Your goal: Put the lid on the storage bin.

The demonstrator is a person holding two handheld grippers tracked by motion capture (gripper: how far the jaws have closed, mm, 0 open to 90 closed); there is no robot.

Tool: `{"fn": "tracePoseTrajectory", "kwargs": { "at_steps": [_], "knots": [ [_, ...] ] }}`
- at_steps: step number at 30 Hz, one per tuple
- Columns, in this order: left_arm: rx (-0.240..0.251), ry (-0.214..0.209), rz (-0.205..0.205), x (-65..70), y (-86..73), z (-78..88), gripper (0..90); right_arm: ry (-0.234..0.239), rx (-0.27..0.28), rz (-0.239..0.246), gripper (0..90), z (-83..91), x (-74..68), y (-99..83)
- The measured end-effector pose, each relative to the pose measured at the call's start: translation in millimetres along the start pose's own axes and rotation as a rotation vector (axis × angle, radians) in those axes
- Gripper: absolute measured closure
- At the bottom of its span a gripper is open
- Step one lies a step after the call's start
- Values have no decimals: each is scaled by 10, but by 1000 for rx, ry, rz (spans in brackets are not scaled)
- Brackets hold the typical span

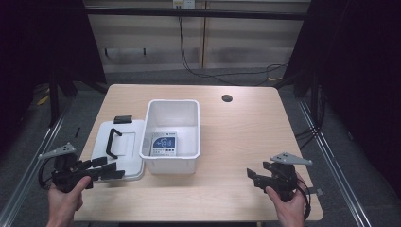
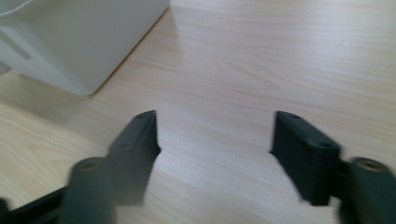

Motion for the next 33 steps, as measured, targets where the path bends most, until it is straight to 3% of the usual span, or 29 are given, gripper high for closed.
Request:
{"fn": "tracePoseTrajectory", "kwargs": {
  "at_steps": [4,10,14,20,21,22,24,26,31,33],
  "knots": [
    [-11,33,-5,-30,-12,-3,371,-10,12,-12,180,15,29,-16],
    [-31,89,-32,-68,-19,-1,371,37,10,-3,183,36,-16,-38],
    [-40,107,-44,-81,3,2,371,42,7,9,184,25,-29,-39],
    [-75,128,-13,-137,65,-12,371,58,-6,27,185,7,-71,-42],
    [-83,139,-7,-153,77,-19,374,62,-7,30,187,7,-81,-43],
    [-100,197,3,-207,97,-27,397,67,-7,36,190,4,-92,-45],
    [-106,210,1,-219,109,-28,397,67,-7,37,193,4,-97,-46],
    [-123,194,-11,-184,152,-32,416,67,-8,40,196,4,-103,-48],
    [-166,202,-42,-149,205,-71,395,81,-18,41,195,-16,-113,-54],
    [-219,212,-51,-142,212,-111,359,79,-26,48,195,-24,-125,-63]
  ]
}}
Point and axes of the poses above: each handheld gripper's, and its own axes: z roughly backward along the jaws, y roughly out of its top, x roughly to its right, the point moved 9 cm from there along -z, roughly forward along the jaws, and after that the axes turned 4 degrees about z, right-handed, at the moved point
